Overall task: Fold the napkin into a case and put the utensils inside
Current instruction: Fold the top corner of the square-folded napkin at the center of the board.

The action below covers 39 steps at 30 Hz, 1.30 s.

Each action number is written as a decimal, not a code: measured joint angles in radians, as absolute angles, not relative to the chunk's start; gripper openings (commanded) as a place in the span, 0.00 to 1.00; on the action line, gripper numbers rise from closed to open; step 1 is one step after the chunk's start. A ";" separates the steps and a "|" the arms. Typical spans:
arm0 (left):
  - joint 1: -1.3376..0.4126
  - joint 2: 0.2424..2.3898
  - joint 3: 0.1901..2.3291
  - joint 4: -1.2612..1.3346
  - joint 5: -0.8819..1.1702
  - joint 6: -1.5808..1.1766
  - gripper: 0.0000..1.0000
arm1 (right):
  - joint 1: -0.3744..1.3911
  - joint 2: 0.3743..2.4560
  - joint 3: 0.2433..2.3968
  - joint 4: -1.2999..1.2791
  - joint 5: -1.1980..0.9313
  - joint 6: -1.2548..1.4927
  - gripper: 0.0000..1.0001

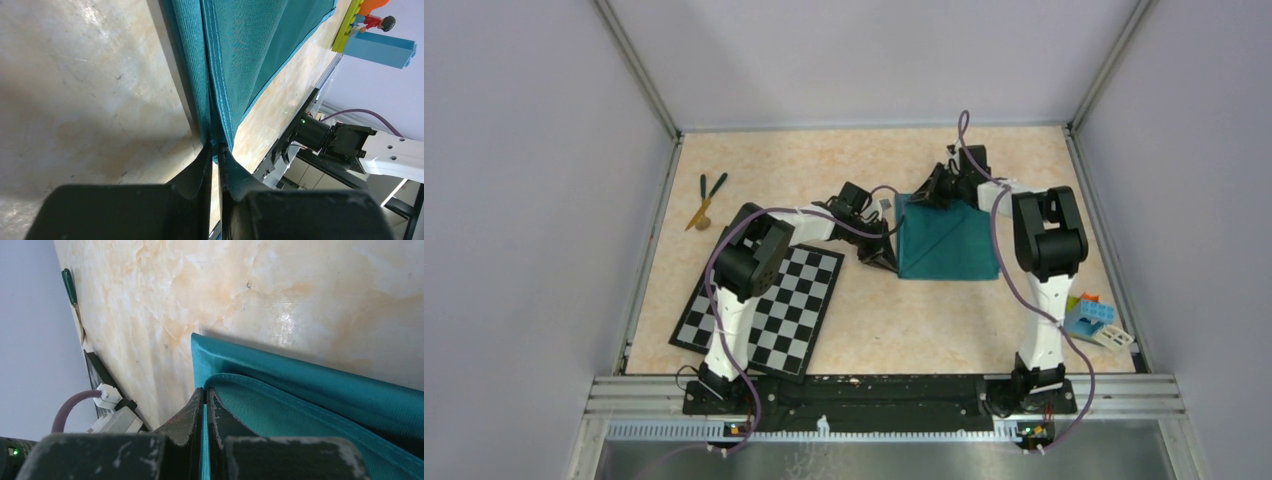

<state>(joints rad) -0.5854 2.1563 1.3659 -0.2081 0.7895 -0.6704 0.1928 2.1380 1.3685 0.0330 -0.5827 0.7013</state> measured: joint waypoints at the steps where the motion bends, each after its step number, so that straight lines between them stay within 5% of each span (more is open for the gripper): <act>1: -0.586 2.157 1.366 -0.211 0.788 -0.670 0.11 | 0.193 2.140 1.372 0.034 -0.584 0.702 0.00; 30: -0.610 2.169 1.373 -0.226 0.770 -0.659 0.10 | 0.222 2.244 1.502 0.012 -0.642 0.704 0.00; 33: -0.610 2.169 1.373 -0.226 0.770 -0.659 0.10 | 0.223 2.258 1.509 0.010 -0.648 0.705 0.03; 39: -0.611 2.169 1.375 -0.233 0.770 -0.659 0.15 | 0.223 2.269 1.555 -0.016 -0.646 0.703 0.26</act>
